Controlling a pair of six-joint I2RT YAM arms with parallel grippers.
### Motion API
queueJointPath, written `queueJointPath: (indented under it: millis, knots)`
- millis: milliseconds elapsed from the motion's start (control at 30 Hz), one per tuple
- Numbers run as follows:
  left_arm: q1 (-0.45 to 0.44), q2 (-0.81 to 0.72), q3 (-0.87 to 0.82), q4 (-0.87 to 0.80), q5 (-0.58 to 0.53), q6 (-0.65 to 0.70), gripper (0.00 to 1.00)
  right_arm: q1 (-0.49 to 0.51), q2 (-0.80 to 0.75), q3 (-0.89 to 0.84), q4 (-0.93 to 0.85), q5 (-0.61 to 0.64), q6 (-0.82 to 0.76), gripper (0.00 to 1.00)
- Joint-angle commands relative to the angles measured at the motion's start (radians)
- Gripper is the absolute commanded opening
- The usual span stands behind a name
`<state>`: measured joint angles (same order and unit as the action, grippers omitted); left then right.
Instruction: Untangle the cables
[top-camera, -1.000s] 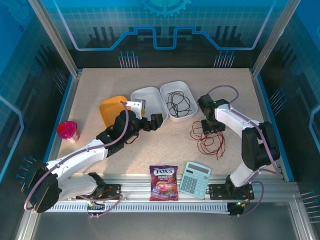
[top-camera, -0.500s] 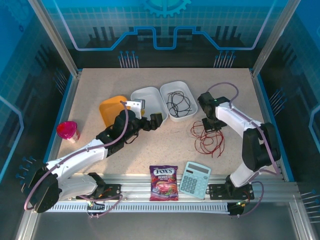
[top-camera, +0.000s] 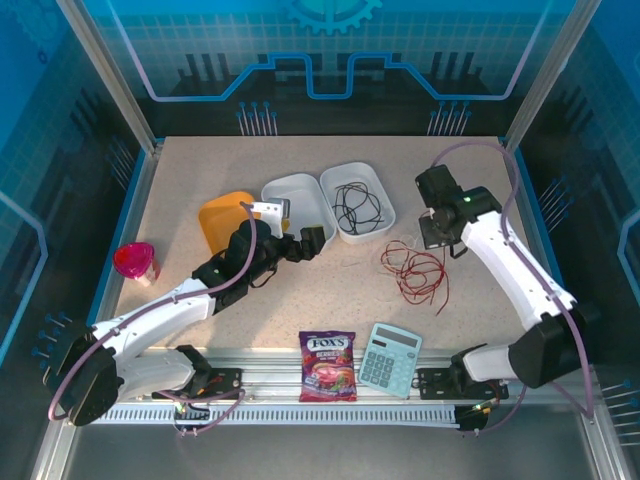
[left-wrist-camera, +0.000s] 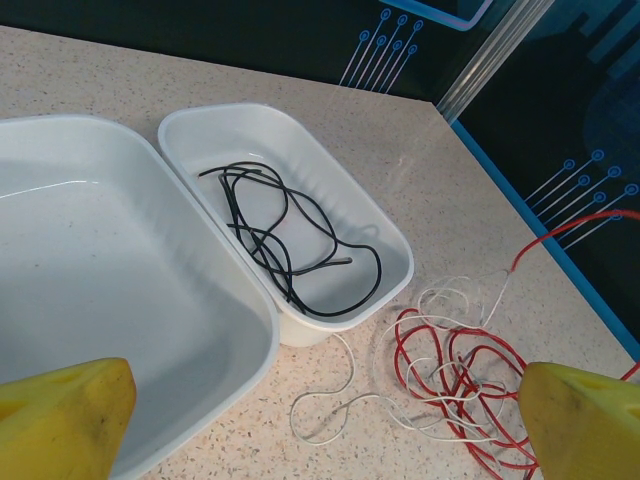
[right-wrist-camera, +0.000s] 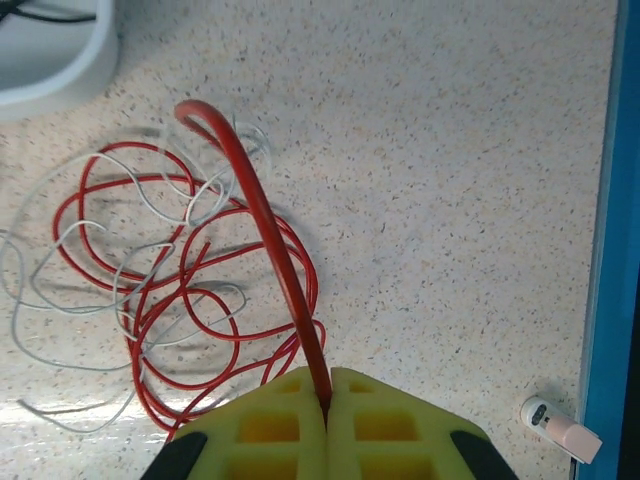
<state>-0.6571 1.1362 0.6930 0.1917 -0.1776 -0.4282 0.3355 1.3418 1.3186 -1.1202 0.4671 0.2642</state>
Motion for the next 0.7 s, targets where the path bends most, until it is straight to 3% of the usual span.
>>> queueJointPath:
  millis: [0,667]
  knots:
    - [0.007,-0.006,0.023,0.024,0.019,-0.019,0.99,0.012,-0.06,0.048,-0.057,-0.009,0.011,0.0]
    - [0.008,-0.013,0.016,0.037,0.042,-0.023,0.99,0.014,-0.242,0.327,0.027,-0.236,-0.08,0.0]
